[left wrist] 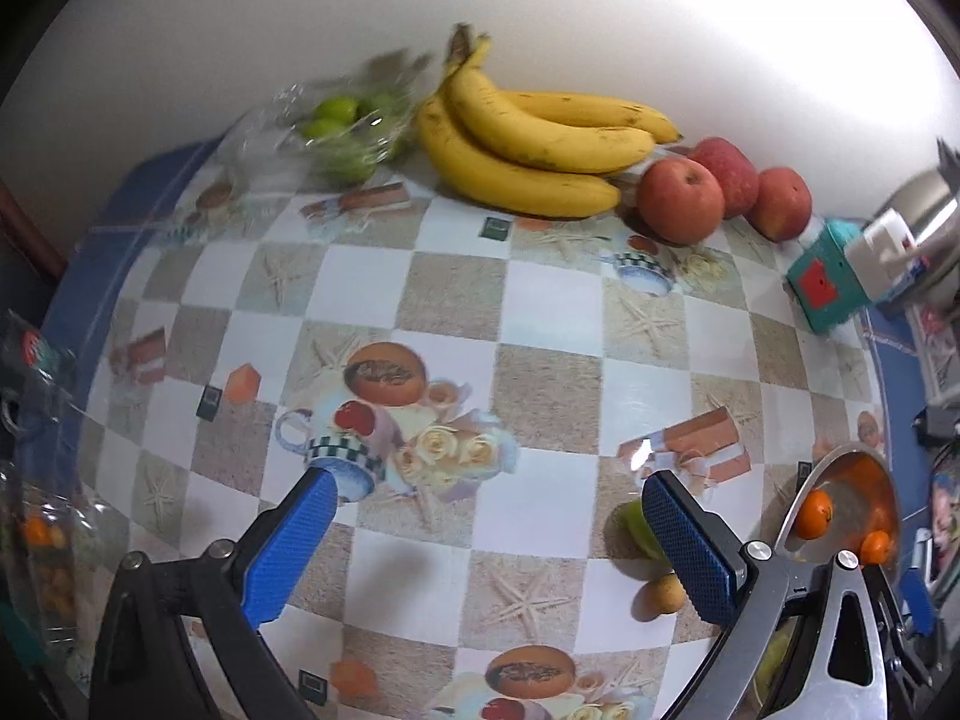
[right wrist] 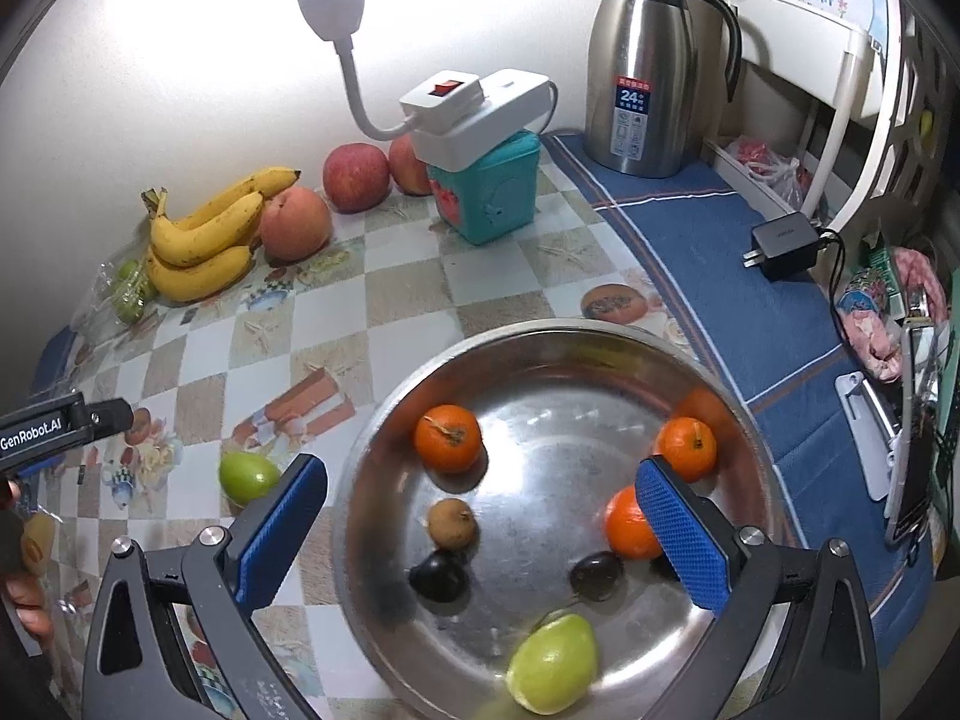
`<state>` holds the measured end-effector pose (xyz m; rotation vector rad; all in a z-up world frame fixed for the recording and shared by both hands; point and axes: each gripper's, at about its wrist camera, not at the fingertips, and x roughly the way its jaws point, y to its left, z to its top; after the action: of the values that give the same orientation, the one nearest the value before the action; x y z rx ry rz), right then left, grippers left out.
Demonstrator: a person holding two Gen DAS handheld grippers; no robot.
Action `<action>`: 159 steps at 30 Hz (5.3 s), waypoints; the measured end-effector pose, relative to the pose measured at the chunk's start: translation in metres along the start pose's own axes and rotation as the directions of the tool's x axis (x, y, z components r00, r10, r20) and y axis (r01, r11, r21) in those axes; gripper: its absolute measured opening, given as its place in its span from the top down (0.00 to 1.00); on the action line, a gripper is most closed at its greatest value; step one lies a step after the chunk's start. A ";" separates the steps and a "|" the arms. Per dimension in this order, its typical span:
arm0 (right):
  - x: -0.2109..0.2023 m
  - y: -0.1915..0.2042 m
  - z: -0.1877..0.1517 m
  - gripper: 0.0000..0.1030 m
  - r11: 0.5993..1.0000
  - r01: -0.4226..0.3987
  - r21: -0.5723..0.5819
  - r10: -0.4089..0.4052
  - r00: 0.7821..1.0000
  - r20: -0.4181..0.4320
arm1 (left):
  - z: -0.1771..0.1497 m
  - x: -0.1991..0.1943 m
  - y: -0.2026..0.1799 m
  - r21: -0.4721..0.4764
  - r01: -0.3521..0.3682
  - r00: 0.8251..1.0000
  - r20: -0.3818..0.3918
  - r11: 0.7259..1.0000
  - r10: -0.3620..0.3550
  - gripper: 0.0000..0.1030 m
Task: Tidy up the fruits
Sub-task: 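Move both open tools back from the pan toward the green mango and kiwi, then close the right tool on the small brown kiwi, then carry the kiwi in the right tool over the pan while the left tool grasps the green mango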
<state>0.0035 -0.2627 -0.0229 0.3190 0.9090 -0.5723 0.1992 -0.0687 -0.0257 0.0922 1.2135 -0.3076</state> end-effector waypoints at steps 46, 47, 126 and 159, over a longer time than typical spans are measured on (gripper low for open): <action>0.069 0.121 -0.045 0.52 0.967 -0.093 -0.238 0.031 0.967 -0.252 | -0.009 0.046 0.030 0.210 -0.133 0.981 -0.114 0.969 0.159 0.00; 0.069 0.121 -0.045 0.55 0.967 -0.095 -0.239 0.032 0.967 -0.252 | -0.009 0.046 0.030 0.210 -0.133 0.981 -0.113 0.969 0.159 0.00; 0.030 -0.006 -0.005 0.74 0.989 -0.030 0.142 0.060 0.974 -0.217 | -0.049 0.072 -0.105 0.405 0.200 0.976 -0.162 0.892 -0.145 0.27; 0.022 -0.050 0.000 0.74 0.977 0.068 0.204 -0.038 0.989 -0.145 | -0.055 0.017 -0.145 0.515 0.276 0.959 -0.084 0.812 -0.272 0.42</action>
<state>-0.0152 -0.3108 -0.0416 0.5308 0.9977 -0.7031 0.1135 -0.1977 -0.0472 0.3933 1.1207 -0.8944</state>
